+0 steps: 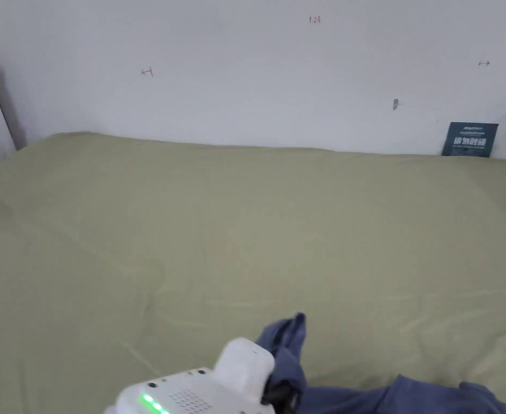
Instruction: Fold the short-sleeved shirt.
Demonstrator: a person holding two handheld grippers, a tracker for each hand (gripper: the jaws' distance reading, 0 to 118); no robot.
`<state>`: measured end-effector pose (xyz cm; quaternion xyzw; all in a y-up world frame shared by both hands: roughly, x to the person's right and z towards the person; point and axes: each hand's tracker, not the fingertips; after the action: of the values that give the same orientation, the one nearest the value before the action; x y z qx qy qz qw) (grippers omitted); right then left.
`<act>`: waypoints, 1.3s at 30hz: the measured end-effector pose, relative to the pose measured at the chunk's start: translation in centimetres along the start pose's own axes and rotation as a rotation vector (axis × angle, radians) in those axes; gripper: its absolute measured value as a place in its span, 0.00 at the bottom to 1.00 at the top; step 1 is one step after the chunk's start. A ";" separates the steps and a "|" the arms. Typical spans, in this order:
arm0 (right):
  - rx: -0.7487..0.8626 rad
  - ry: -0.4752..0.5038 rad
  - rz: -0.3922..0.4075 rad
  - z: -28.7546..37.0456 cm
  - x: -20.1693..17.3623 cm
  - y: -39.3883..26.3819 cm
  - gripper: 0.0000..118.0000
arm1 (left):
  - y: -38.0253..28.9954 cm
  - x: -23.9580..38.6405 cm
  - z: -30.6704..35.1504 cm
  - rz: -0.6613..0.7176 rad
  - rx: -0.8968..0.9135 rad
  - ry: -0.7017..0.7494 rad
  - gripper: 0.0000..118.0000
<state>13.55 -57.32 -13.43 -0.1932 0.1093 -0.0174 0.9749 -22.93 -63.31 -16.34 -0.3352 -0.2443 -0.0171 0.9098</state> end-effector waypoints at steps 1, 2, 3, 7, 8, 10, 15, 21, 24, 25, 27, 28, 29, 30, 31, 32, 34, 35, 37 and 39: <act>0.005 -0.005 -0.008 0.2 0.3 0.0 0.00 | -0.3 0.6 -1.3 -0.015 -0.034 0.003 0.12; 0.010 -0.010 -0.015 0.4 0.7 0.0 0.00 | -0.7 1.0 -2.7 -0.036 -0.063 0.002 0.13; 0.014 -0.019 -0.021 0.5 1.0 0.0 0.00 | -1.2 1.2 -4.2 -0.056 -0.093 0.004 0.15; 0.013 -0.061 -0.031 0.7 1.8 -0.1 0.00 | -3.3 1.3 -6.6 0.039 -0.219 -0.083 0.82; 0.015 -0.069 -0.042 0.7 2.1 -0.1 0.00 | -3.7 1.1 -6.8 0.067 -0.239 -0.117 0.82; 0.019 -0.070 -0.077 0.6 2.6 -0.1 0.00 | -3.3 0.1 -5.8 0.143 -0.192 -0.094 0.82; 0.026 -0.043 -0.101 1.0 2.6 0.1 0.00 | -2.9 -4.8 -1.1 0.491 0.041 0.047 0.79; 0.039 -0.002 -0.093 1.5 1.9 0.3 0.00 | -5.3 -6.4 -3.3 0.560 0.026 0.124 0.01; 0.045 0.007 -0.091 1.8 1.5 0.5 0.00 | -6.3 -6.2 -6.2 0.636 0.016 0.019 0.01; 0.042 0.012 -0.093 1.9 1.3 0.6 0.00 | -6.5 -4.3 -7.2 0.619 0.015 0.013 0.01; 0.042 0.026 -0.090 2.4 0.9 0.6 0.00 | -6.7 -2.1 -9.0 0.555 -0.020 0.002 0.01; 0.042 0.028 -0.086 2.5 0.8 0.7 0.00 | -6.8 -1.3 -9.5 0.526 -0.037 -0.009 0.01; 0.039 0.029 -0.080 2.7 0.6 0.8 0.00 | -6.8 0.6 -9.9 0.499 -0.054 -0.005 0.01; 0.033 0.034 -0.072 2.9 0.5 0.8 0.00 | -6.9 1.8 -10.0 0.466 -0.057 0.002 0.01; 0.029 0.037 -0.065 3.0 0.4 0.8 0.00 | -7.1 2.6 -9.9 0.459 -0.040 -0.009 0.01; 0.029 0.033 -0.056 3.1 0.2 0.7 0.00 | -7.3 3.4 -9.9 0.463 -0.030 -0.027 0.01; 0.023 0.037 -0.045 3.0 0.0 0.7 0.00 | -7.4 4.7 -9.5 0.465 -0.031 -0.020 0.01; 0.020 0.040 -0.041 2.9 -0.1 0.7 0.00 | -7.5 5.2 -9.6 0.467 -0.025 -0.064 0.01; 0.012 0.039 -0.038 2.6 -0.3 0.7 0.00 | -7.7 5.7 -10.0 0.469 -0.053 -0.086 0.01; 0.008 0.043 -0.035 2.3 -0.4 0.7 0.00 | -8.0 5.7 -10.1 0.467 -0.072 -0.096 0.01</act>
<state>13.65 -55.78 -11.52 -0.1908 0.1268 -0.0388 0.9726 -15.13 -75.04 -15.58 -0.4153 -0.2022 0.2009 0.8639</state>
